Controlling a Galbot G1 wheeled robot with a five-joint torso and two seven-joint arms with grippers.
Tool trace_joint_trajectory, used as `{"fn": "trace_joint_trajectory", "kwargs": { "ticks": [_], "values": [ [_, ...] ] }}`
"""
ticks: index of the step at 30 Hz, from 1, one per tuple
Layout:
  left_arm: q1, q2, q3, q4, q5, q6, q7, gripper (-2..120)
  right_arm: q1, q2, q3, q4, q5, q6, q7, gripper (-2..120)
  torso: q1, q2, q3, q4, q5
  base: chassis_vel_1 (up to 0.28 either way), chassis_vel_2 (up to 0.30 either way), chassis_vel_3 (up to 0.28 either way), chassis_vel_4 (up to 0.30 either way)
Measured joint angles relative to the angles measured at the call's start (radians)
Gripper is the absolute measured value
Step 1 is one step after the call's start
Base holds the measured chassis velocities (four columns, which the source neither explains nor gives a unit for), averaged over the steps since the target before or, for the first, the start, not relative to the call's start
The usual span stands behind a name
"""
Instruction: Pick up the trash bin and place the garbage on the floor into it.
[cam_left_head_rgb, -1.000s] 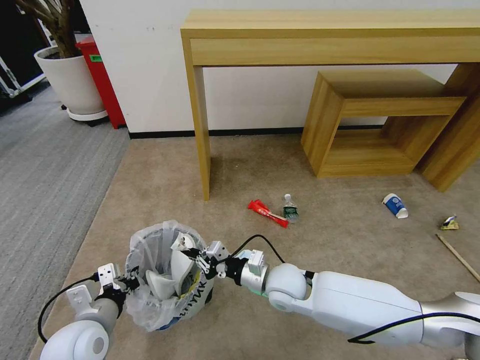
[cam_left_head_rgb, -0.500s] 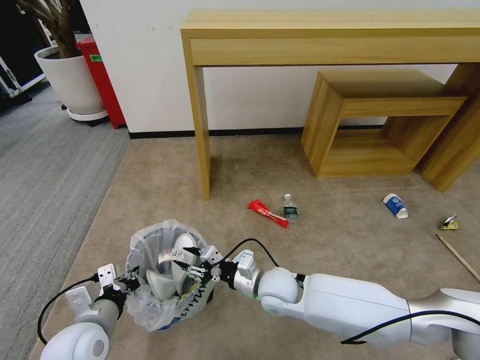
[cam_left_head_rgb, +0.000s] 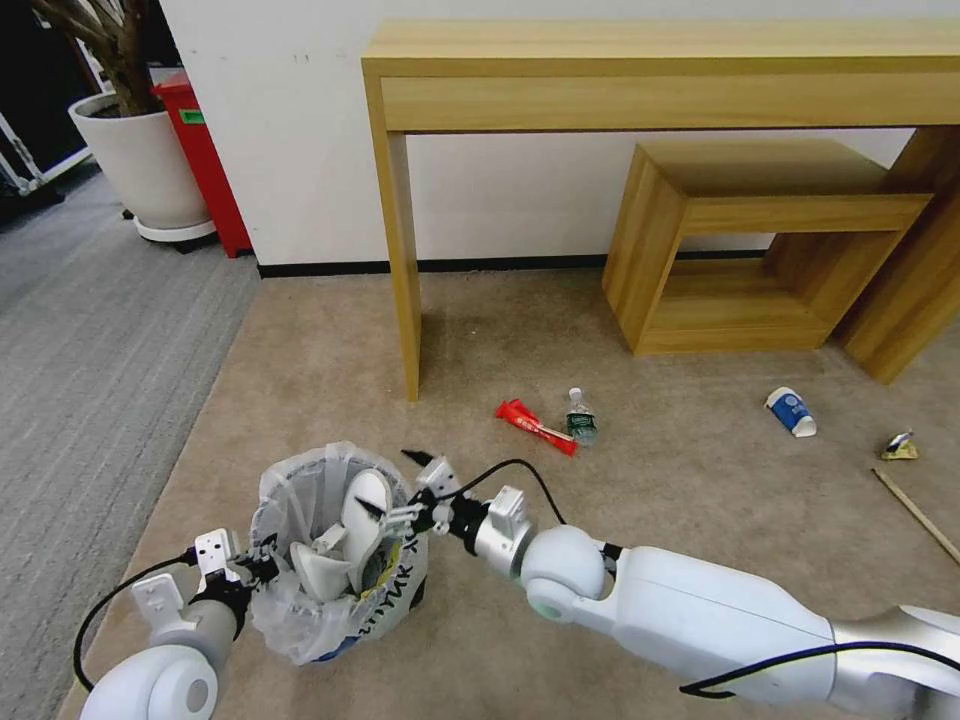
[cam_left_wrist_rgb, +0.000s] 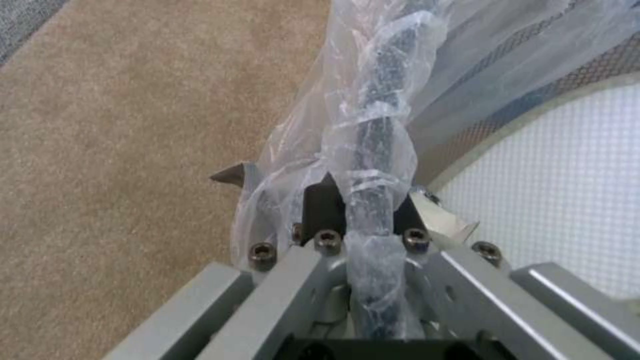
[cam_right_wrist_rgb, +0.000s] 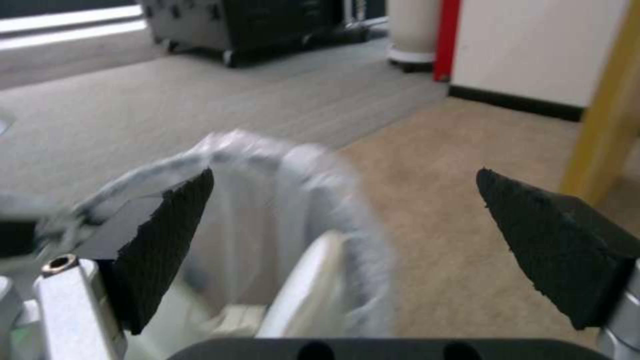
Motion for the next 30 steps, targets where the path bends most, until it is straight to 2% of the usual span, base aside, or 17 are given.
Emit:
{"fn": "trace_joint_trajectory", "kwargs": {
  "ticks": [4,5,7,10,11,14,15,18,19,25,30],
  "values": [
    [0.000,0.002,0.000,0.003,0.000,0.001,-0.001,0,-0.035,-0.002,0.069,0.011,0.003,-0.005,0.006,100,0.000,0.000,0.000,-0.0001,0.0000,0.000,0.000,0.000,0.000],
    [0.000,0.004,-0.001,0.004,0.000,0.001,-0.001,0,-0.055,-0.003,0.113,0.017,0.006,-0.008,0.012,100,0.000,0.000,0.000,0.0000,0.0000,0.000,0.000,0.000,0.000],
    [0.001,0.004,-0.001,0.004,-0.001,0.001,-0.001,0,-0.061,-0.004,0.127,0.019,0.007,-0.011,0.015,100,0.000,0.000,0.000,0.0000,0.0000,0.000,0.000,0.000,0.000],
    [0.002,0.011,-0.003,0.003,-0.003,0.002,-0.002,0,-0.115,-0.015,0.253,0.032,0.009,-0.013,0.031,100,0.000,0.000,0.000,0.0000,0.0000,0.000,0.000,0.000,0.000],
    [0.002,0.011,-0.003,0.003,-0.003,0.002,-0.002,0,-0.115,-0.015,0.253,0.032,0.009,-0.013,0.031,100,0.000,0.000,0.000,0.0000,0.0000,0.000,0.000,0.000,0.000],
    [0.004,0.021,-0.007,-0.002,-0.009,0.003,-0.003,0,-0.182,-0.034,0.387,0.040,-0.009,-0.005,0.035,100,0.000,0.000,0.000,-0.0001,0.0003,0.000,0.000,0.000,0.000],
    [0.004,0.021,-0.007,-0.002,-0.009,0.003,-0.003,0,-0.182,-0.034,0.387,0.040,-0.009,-0.005,0.035,100,0.000,0.000,0.000,-0.0001,0.0003,0.000,0.000,0.000,0.000],
    [0.009,0.026,-0.010,-0.011,-0.013,0.004,-0.004,0,-0.244,-0.057,0.504,0.048,-0.023,0.017,0.031,100,0.000,0.000,0.000,-0.0001,0.0002,0.000,0.000,0.000,0.000],
    [0.009,0.026,-0.010,-0.011,-0.013,0.004,-0.004,0,-0.244,-0.057,0.504,0.048,-0.023,0.017,0.031,100,0.000,0.000,0.000,-0.0001,0.0002,0.000,0.000,0.000,0.000],
    [0.030,0.031,-0.020,-0.030,-0.015,0.004,-0.005,0,-0.332,-0.079,0.662,0.074,-0.020,0.027,0.038,100,0.000,0.000,0.000,0.0004,0.0000,0.000,0.000,0.000,0.000],
    [0.031,0.041,-0.021,-0.039,-0.020,0.004,-0.006,0,-0.421,-0.098,0.775,0.078,-0.036,0.051,0.040,100,0.000,0.000,0.000,-0.0002,0.0000,0.000,0.000,0.000,0.000]
  ]
}}
